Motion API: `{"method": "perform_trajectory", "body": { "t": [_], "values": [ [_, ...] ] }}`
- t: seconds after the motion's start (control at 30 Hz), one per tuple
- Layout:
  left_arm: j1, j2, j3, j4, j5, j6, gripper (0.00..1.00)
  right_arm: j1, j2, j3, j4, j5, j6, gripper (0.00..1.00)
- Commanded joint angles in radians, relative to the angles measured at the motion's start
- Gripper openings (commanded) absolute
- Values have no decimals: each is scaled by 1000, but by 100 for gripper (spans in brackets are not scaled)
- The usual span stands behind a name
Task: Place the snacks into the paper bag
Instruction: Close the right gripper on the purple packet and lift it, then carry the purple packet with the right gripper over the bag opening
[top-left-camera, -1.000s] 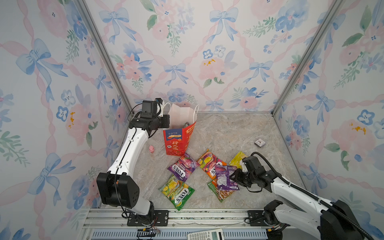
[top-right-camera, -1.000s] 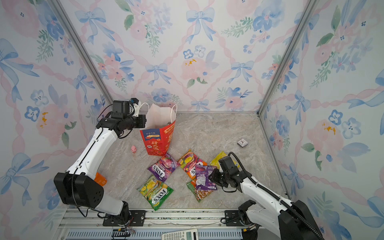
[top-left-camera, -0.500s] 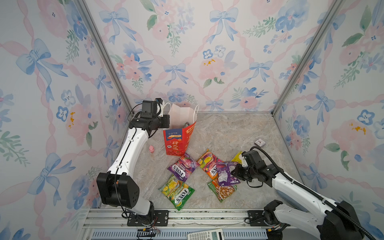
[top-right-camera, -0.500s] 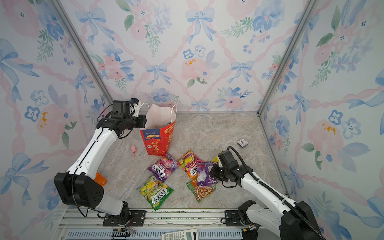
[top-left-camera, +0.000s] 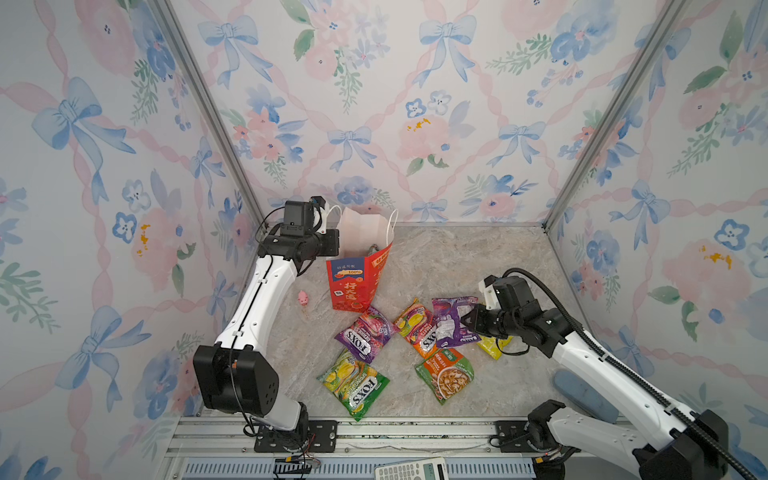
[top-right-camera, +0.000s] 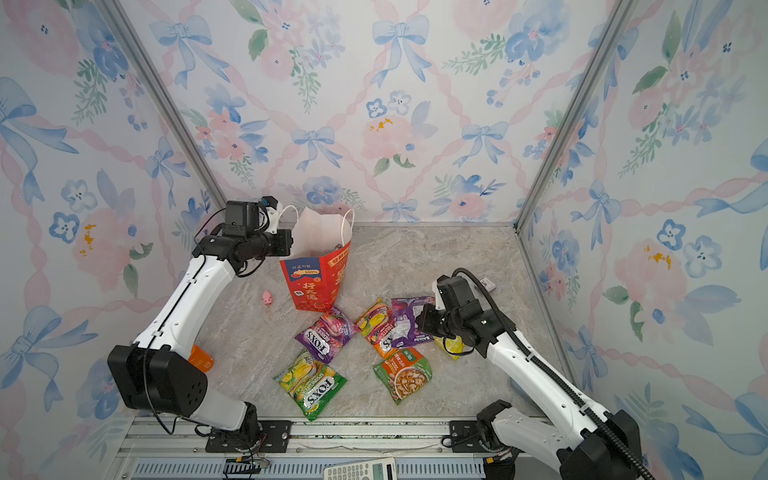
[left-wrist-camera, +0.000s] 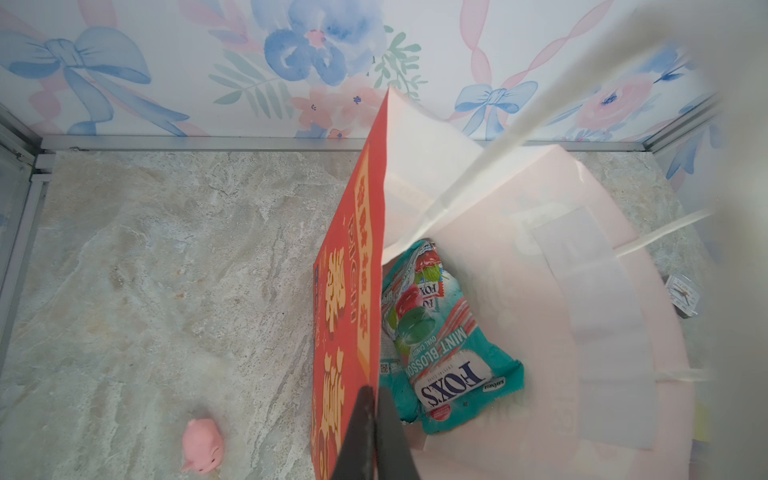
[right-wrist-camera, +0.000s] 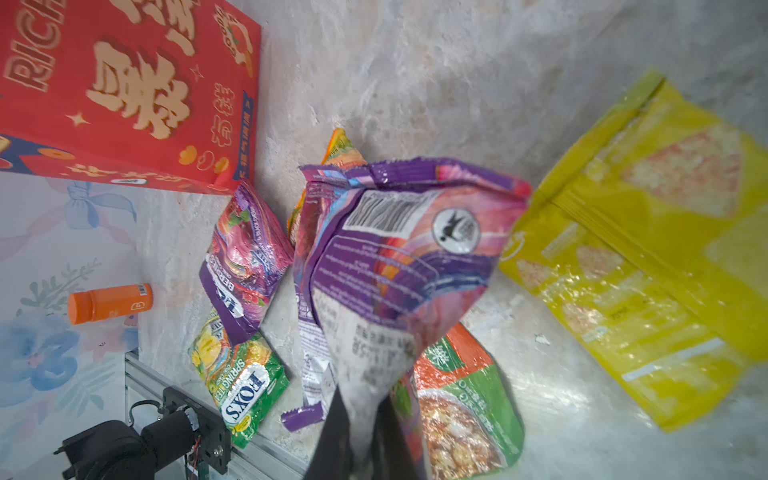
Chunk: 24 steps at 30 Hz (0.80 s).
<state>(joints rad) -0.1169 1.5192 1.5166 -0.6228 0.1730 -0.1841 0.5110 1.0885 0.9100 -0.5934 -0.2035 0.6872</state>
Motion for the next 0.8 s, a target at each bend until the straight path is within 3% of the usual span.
{"method": "perform_trajectory", "body": {
  "t": [0.0,0.3,0.77],
  "values": [
    [8,-3,-11,11,17,14,0,-5,41,102,44,19,-44,0],
    [8,-2,-11,11,18,14,0,2,217,369,178,41,-132,0],
    [9,0,-13,11,5,15,0,67,440,844,157,45,-275,0]
  ]
}}
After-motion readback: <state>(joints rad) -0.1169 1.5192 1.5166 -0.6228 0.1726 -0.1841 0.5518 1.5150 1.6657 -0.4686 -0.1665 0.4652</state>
